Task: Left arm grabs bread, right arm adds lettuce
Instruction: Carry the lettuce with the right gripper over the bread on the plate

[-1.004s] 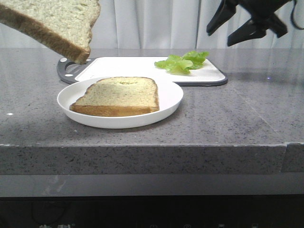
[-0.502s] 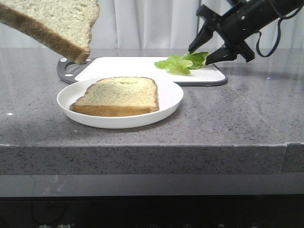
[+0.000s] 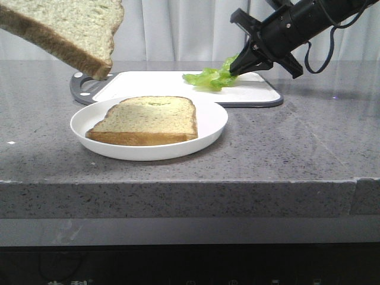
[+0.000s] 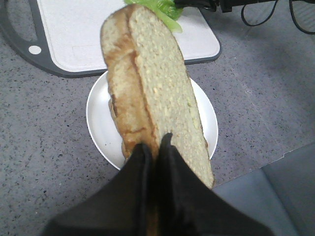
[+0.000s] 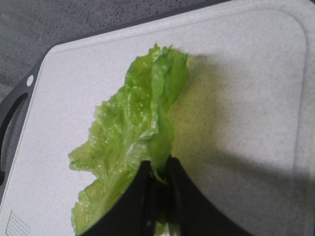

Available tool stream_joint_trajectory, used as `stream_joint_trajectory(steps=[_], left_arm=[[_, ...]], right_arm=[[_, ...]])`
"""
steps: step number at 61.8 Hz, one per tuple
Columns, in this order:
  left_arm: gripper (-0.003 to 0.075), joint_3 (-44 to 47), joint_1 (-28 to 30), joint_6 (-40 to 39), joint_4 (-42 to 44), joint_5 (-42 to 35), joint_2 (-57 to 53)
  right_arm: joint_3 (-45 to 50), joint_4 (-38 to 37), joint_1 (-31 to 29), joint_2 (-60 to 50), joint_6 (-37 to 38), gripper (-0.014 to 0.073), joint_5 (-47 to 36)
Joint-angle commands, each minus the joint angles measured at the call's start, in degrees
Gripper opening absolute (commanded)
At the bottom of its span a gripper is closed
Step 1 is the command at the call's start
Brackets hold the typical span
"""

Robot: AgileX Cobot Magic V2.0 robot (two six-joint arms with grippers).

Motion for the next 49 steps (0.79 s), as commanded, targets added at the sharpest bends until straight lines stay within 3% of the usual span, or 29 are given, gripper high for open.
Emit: stream_joint_trajectory(steps=[1,22,34,49], left_arm=[[-0.0020,-1.6,-0.2,0.0,-0.8,-4.6,-0.7],[-0.0020,-1.6,-0.2,0.0,-0.8,-4.6,-0.7],[-0.0020,-1.6,-0.2,0.0,-0.4,-5.1,-0.7],[-0.0020,-1.6,-0.2,0.0,-0.4,-5.1,-0.7]], right_arm=[[-2.0,2.4,-0.4,-5.7,-1.0,-0.0118,0.5],[0.5,2.2,-0.5,-19.9,-5.6,-0.0118,13.2],[15.6,3.4,-0.4,-31.3,-12.9,-0.0118,12.2],[32.1,21.0,-0.3,-37.5,-33.6,-0.0118,13.7]])
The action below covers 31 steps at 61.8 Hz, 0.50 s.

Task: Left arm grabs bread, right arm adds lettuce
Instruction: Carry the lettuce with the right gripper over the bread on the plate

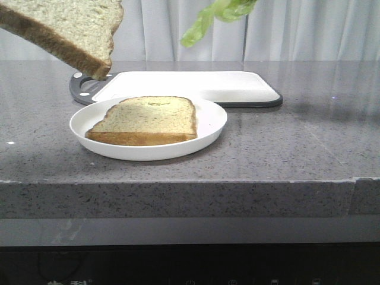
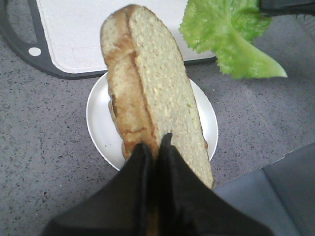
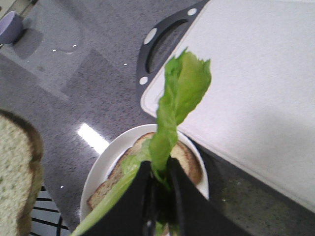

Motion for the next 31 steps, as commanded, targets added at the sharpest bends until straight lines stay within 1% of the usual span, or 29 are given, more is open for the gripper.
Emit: stream_joint_trajectory(steps=[1,6,13,23,31], left_arm=[[-0.0020,-1.6,-0.2,0.0,-0.7,-4.9,-0.7],[-0.0020,-1.6,-0.2,0.0,-0.7,-4.9,-0.7],[-0.0020,-1.6,-0.2,0.0,-0.7,-5.0,-0.7],[-0.0020,-1.6,-0.2,0.0,-0.7,-5.4,-0.7],[-0.0020,-1.6,-0.2,0.0,-0.7,-6.0,-0.7]], right_arm=[[2.9,11.0,-0.1,-3.4,-8.5,-0.0118,1.9],[6.8,15.7,1.0,-2.8,-13.0,-0.0118,3.1],[9.2,17.4,3.8,-1.4,-16.2,-0.0118,2.9],[9.6,19.1,8.3,1.3,-17.7,-0.0118,1.1],[9.6,21.1,9.9,4.5,-17.9,-0.0118,1.9]])
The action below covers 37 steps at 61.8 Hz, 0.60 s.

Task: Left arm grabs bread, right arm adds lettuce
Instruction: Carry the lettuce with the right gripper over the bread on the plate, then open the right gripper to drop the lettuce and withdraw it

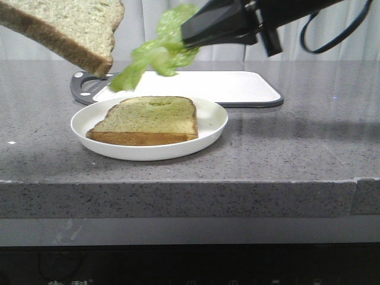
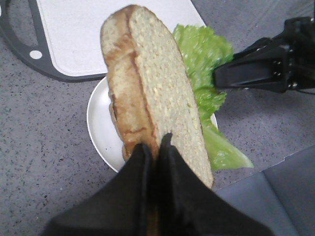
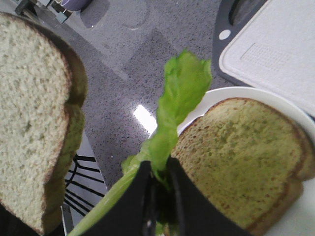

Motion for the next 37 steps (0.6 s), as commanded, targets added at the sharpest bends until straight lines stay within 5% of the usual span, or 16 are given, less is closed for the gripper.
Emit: stream_joint_trajectory(steps=[1,13,28,37], left_arm=[[-0.0020,-1.6,-0.2,0.0,-0.8,-5.2,-0.7],[-0.0020,-1.6,-0.2,0.0,-0.8,-5.2,-0.7],[-0.0020,-1.6,-0.2,0.0,-0.8,-5.2,-0.7],[-0.0020,-1.6,-0.2,0.0,-0.8,-5.2,-0.7]], right_arm=[[-1.2,5.2,0.7,-0.2,-1.4,-0.0118,1.9],[-1.2,5.9,0.8,3.2,-5.9,-0.0118,6.8],[-1.2,5.3,0.8,3.5,-5.9,-0.0109,0.2],[-1.2,4.2,0.8,3.5,-5.8,0.0063,-1.0]])
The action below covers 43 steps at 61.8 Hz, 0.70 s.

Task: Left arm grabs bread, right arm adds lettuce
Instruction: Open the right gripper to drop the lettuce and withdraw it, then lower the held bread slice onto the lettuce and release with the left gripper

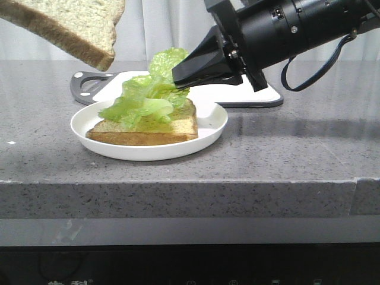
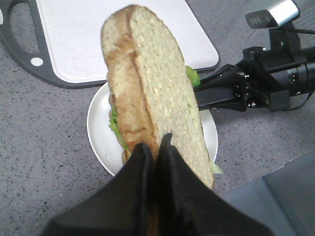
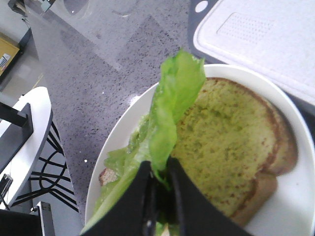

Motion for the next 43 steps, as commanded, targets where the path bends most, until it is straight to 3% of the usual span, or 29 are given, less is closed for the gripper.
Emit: stream_joint_trajectory(steps=[1,7,14,20,31,43], left_arm=[[-0.0020,-1.6,-0.2,0.0,-0.8,-4.4,-0.7],[-0.0020,-1.6,-0.2,0.0,-0.8,-4.4,-0.7],[-0.0020,-1.6,-0.2,0.0,-0.8,-4.4,-0.7],[-0.0020,-1.6,-0.2,0.0,-0.8,-4.4,-0.7],[-0.0020,-1.6,-0.2,0.0,-0.8,-4.4,-0.7],[-0.0020,-1.6,-0.2,0.0,-2.3,-5.3,0.9]], right_arm=[[-1.2,2.1,0.1,-2.6,-0.9,0.0092,0.9],[-1.2,1.9,0.1,-2.6,-0.2,0.0309,-0.1],[-1.2,0.4,0.1,-3.5,-0.1,0.0450,-0.8],[-1.2,-4.4,0.0,-5.8,3.4,0.0450,-4.6],[-1.2,-20.1,0.0,-12.7,14.6,0.0451,-11.3],[-1.2,-35.3,0.0,-23.1,30.8,0.0420,-8.4]])
